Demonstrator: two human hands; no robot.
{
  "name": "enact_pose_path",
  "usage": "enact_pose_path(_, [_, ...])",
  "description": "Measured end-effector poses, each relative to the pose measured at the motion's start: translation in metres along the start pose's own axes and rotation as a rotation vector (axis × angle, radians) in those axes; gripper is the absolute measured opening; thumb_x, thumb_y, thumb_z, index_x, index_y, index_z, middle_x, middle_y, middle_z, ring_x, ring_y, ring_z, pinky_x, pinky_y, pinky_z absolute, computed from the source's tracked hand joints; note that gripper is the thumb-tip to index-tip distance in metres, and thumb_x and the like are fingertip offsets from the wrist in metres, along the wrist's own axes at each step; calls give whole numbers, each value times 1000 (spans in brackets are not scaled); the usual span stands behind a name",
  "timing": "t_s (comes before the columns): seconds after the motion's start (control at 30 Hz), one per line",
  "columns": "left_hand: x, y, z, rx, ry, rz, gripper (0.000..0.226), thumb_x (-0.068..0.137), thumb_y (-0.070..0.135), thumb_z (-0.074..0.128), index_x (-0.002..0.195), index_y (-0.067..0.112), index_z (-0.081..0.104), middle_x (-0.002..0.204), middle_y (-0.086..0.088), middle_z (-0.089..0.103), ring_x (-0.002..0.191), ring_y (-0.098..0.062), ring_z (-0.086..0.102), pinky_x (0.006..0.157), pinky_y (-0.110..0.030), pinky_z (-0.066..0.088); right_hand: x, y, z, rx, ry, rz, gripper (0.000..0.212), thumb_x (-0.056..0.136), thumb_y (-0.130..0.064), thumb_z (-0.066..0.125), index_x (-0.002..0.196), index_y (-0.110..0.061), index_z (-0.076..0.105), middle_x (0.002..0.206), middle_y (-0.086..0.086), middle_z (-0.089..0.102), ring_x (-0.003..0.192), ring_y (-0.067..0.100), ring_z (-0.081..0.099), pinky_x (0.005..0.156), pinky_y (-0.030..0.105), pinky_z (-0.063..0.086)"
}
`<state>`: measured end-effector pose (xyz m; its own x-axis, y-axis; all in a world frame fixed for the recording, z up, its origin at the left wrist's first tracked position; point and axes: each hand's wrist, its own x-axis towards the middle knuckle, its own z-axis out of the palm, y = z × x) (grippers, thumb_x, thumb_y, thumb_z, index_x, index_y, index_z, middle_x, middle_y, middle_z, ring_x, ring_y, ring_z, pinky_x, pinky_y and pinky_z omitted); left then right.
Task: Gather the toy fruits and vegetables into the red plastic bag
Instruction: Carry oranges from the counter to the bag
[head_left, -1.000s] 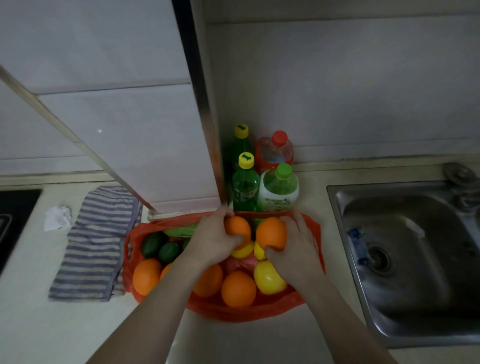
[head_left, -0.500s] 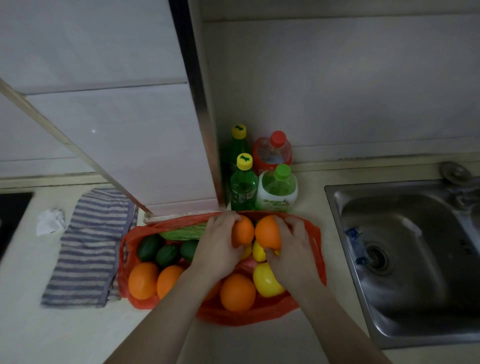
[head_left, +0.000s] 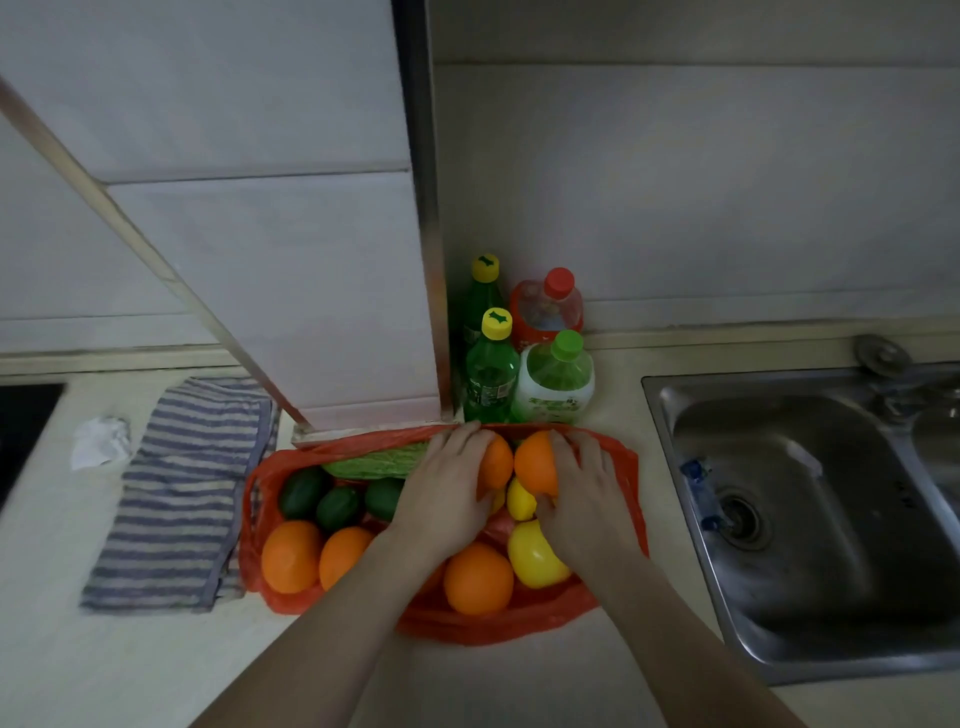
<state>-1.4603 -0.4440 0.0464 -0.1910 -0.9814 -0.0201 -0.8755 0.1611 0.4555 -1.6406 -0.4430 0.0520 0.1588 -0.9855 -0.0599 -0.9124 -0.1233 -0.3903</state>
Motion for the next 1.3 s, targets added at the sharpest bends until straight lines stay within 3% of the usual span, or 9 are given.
enact_pose_path(0.47, [-22,-6,-23,51,8,44,70,85,38,61,147,19,32,152,-4,33,138,-26,31,111,-40,34,-21,-19,-24,-138,-62,40,76,86,-30,60,148,-18,18,150,10,24,132,30,30,104,37,36])
enact_pose_path(0.83, [-62,19,-55,118,76,57,69,90,45,54,149,19,30,157,-6,28,144,-26,26,117,-41,25,-73,-40,-59,-204,47,-16,65,89,-37,52,146,-17,26,151,6,28,136,24,28,108,37,36])
enact_pose_path(1.1, [-118,50,-83,231,178,52,60,91,44,47,145,20,36,149,-4,40,134,-24,37,111,-41,31,-128,-47,-85,-190,140,-104,56,92,-38,43,143,-15,36,150,7,35,139,27,28,114,43,28])
enact_pose_path(1.3, [-188,77,-92,252,204,-46,57,95,46,40,144,19,40,152,-7,39,140,-28,33,116,-40,23,-179,-57,-106,-141,200,-177,52,97,-37,39,144,-15,37,151,8,35,140,27,27,117,41,21])
